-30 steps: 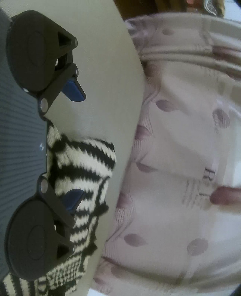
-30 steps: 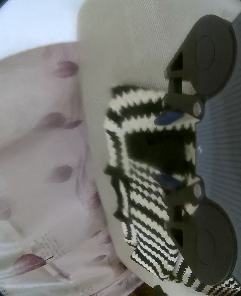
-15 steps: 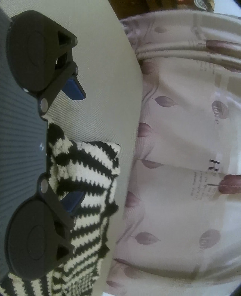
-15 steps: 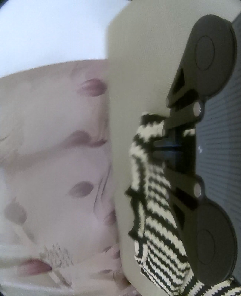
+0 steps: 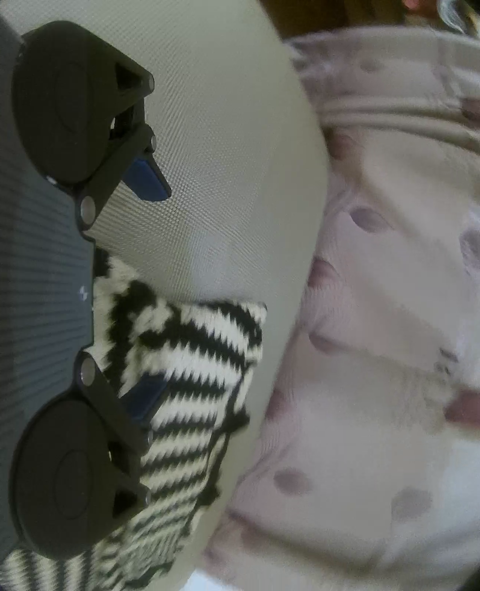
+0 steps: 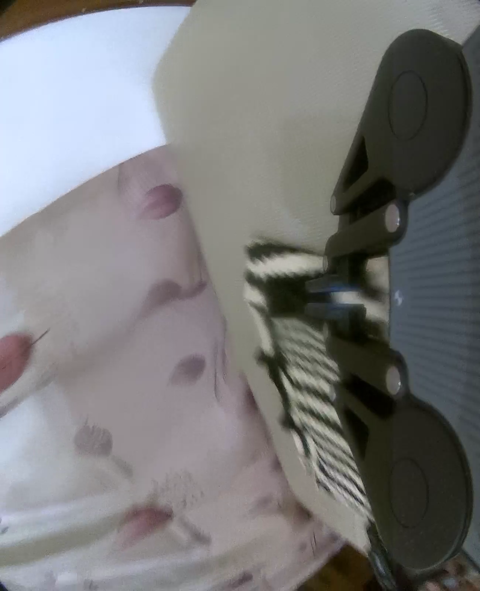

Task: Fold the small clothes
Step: 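Grasp the cardigan hem with the right tool, then grasp the hem with the left tool beside the right tool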

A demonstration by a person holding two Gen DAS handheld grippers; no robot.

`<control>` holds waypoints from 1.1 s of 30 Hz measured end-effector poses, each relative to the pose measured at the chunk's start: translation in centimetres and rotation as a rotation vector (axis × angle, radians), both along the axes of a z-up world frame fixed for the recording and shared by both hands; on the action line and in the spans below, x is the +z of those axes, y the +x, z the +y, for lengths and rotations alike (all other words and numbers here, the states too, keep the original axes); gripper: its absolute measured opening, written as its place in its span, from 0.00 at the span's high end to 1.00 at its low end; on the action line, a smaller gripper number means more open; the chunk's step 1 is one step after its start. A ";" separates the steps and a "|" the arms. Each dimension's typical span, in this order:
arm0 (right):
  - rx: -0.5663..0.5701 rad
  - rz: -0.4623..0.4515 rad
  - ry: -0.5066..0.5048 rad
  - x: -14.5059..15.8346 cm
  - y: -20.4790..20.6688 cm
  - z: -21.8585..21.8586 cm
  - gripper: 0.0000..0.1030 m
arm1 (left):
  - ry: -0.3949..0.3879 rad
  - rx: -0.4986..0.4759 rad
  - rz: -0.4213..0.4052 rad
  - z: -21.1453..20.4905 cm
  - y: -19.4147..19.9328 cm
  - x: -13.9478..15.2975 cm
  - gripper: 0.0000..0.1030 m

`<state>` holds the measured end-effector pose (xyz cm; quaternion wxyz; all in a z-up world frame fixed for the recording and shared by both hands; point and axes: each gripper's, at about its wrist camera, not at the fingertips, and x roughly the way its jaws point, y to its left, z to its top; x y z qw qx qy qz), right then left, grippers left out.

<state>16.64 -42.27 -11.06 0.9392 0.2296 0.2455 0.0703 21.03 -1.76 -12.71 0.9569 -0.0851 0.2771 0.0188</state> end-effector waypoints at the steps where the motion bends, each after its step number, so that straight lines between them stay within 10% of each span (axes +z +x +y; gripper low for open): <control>1: 0.024 0.017 -0.003 -0.1 -1.9 0.2 0.91 | 0.012 -0.028 -0.003 0.0 -1.0 0.5 0.00; 8: 0.031 0.079 -0.030 -2.5 -13.6 2.5 0.36 | 0.021 -0.164 0.058 2.0 -9.3 1.0 0.00; 15: 0.030 0.064 -0.014 -4.1 -16.1 4.8 0.36 | 0.046 -0.145 0.069 4.0 -14.2 -0.1 0.03; 23: 0.028 0.053 -0.030 -4.7 -15.3 6.3 0.37 | -0.113 -0.221 0.229 5.4 -13.7 -1.9 0.11; 27: 0.065 0.070 0.001 -4.7 -14.9 6.7 0.56 | -0.138 -0.218 0.211 5.0 -14.1 -2.2 0.13; 33: 0.053 0.074 0.111 -5.7 -14.7 5.2 0.80 | -0.108 -0.245 0.219 3.1 -13.4 -2.3 0.81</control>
